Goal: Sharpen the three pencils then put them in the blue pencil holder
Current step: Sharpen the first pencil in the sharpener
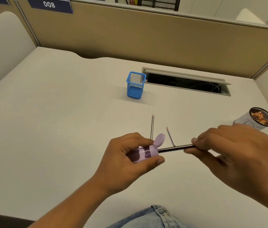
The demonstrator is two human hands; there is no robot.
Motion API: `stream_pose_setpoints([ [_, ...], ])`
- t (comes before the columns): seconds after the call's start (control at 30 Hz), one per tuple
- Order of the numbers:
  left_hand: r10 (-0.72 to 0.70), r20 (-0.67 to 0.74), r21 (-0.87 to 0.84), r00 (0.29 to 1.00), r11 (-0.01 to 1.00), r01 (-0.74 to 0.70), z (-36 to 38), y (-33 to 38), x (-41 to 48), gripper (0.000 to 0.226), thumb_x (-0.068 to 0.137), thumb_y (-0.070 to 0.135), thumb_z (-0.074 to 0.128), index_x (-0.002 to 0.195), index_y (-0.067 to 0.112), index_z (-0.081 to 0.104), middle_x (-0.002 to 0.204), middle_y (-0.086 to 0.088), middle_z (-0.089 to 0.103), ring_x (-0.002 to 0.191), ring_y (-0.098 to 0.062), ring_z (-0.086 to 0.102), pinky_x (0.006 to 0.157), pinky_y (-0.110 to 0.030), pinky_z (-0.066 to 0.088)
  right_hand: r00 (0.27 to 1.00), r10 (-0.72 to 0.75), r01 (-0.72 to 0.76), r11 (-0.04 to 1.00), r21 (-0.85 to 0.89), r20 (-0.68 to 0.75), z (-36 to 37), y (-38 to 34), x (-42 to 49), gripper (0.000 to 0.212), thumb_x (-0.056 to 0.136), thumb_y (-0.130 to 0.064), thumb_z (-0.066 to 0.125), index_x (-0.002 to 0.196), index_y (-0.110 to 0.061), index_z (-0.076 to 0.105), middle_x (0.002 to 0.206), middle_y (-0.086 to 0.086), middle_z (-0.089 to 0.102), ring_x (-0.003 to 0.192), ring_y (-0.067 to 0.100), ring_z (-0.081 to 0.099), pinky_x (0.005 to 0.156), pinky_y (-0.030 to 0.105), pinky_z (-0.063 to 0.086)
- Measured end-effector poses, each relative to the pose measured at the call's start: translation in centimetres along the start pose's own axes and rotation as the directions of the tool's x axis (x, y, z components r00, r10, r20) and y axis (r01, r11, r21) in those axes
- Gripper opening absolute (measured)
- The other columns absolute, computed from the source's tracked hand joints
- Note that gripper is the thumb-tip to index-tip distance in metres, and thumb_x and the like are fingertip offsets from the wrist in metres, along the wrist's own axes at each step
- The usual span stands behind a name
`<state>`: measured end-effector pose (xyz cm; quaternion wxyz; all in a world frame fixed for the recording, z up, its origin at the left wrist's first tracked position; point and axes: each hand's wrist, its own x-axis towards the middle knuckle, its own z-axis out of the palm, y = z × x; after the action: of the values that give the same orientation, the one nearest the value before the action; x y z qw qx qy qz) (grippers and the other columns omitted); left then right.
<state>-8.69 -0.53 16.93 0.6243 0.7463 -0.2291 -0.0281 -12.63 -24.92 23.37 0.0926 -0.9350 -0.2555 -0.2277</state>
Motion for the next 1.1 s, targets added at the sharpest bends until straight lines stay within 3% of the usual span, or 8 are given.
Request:
stream_pose_setpoints([
  [0.07,0.114,-0.006,0.093,0.993,0.989,-0.113,-0.2,0.0,0.2,0.022,0.075,0.033,0.083,0.091,0.019,0.076,0.08,0.016,0.068,0.068,-0.007,0.06,0.061,-0.008,0.041,0.968,0.216,-0.229,0.967,0.108,0.125,0.0,-0.5,0.4,0.034,0.085,-0.057,0.065,0.067,-0.028,0.065,0.064,-0.014,0.071,0.047,0.011,0.059,0.045,0.026,0.042],
  [0.23,0.259,0.134,0.271,0.957,0.919,-0.287,-0.4,-0.8,0.2,0.026,0.077,0.029,0.084,0.097,0.014,0.076,0.084,0.017,0.064,0.071,0.003,0.054,0.06,-0.008,0.038,0.535,0.476,-0.823,0.478,0.305,0.698,0.7,-0.2,0.5,0.043,0.062,-0.062,0.072,0.065,-0.021,0.061,0.048,-0.011,0.055,0.039,0.006,0.035,0.041,0.016,0.03],
  [0.47,-0.06,0.07,0.062,0.996,0.997,0.056,-0.3,-1.1,0.3,0.02,0.073,0.042,0.081,0.086,0.028,0.077,0.075,0.016,0.068,0.064,-0.004,0.06,0.058,-0.008,0.041,0.969,0.075,-0.107,0.986,0.128,0.237,0.6,1.1,-0.3,0.023,0.088,-0.05,0.063,0.086,-0.028,0.069,0.074,-0.015,0.066,0.054,0.009,0.058,0.042,0.029,0.046],
  [0.57,-0.091,0.037,-0.014,0.995,0.996,0.091,0.2,-1.0,0.2,0.021,0.072,0.042,0.082,0.086,0.026,0.078,0.075,0.012,0.069,0.064,-0.004,0.059,0.06,-0.012,0.043,0.985,-0.101,0.106,0.994,-0.032,0.14,1.1,1.6,-0.1,0.028,0.09,-0.038,0.066,0.075,-0.014,0.071,0.061,0.0,0.064,0.046,0.028,0.056,0.037,0.032,0.041],
  [0.67,0.064,-0.002,0.098,0.998,0.993,-0.063,0.3,-1.3,0.4,0.021,0.075,0.036,0.082,0.09,0.023,0.077,0.077,0.017,0.068,0.065,-0.002,0.058,0.06,-0.007,0.04,0.965,0.086,-0.098,0.994,0.039,0.247,1.0,1.1,0.7,0.031,0.089,-0.053,0.06,0.071,-0.027,0.056,0.057,-0.009,0.062,0.045,0.015,0.054,0.037,0.028,0.039],
  [0.83,0.264,0.092,0.277,0.96,0.919,-0.279,0.4,-1.9,0.2,0.027,0.081,0.034,0.081,0.096,0.012,0.076,0.082,0.009,0.068,0.071,0.001,0.053,0.06,-0.01,0.041,0.502,0.36,-0.811,0.512,0.283,0.786,1.1,1.7,1.9,0.037,0.077,-0.047,0.076,0.06,-0.023,0.055,0.046,-0.01,0.047,0.043,0.008,0.033,0.042,0.016,0.029],
  [1.0,0.094,0.014,0.128,0.995,0.987,-0.095,0.1,-1.5,0.5,0.022,0.078,0.036,0.081,0.093,0.022,0.076,0.079,0.025,0.063,0.066,-0.002,0.058,0.059,-0.006,0.039,0.858,0.19,-0.26,0.962,0.086,0.477,0.1,1.7,1.6,0.022,0.084,-0.062,0.054,0.087,-0.04,0.059,0.07,-0.026,0.059,0.059,-0.003,0.054,0.044,0.012,0.035],
  [1.1,0.017,-0.026,0.052,1.0,0.999,-0.016,0.4,-1.2,0.3,0.025,0.076,0.041,0.079,0.091,0.022,0.077,0.077,0.016,0.069,0.065,-0.007,0.059,0.058,-0.009,0.041,0.952,-0.127,0.135,0.991,-0.012,0.28,0.1,2.0,1.6,0.03,0.097,-0.039,0.054,0.081,-0.016,0.066,0.069,-0.007,0.061,0.053,0.018,0.054,0.039,0.032,0.04],
])
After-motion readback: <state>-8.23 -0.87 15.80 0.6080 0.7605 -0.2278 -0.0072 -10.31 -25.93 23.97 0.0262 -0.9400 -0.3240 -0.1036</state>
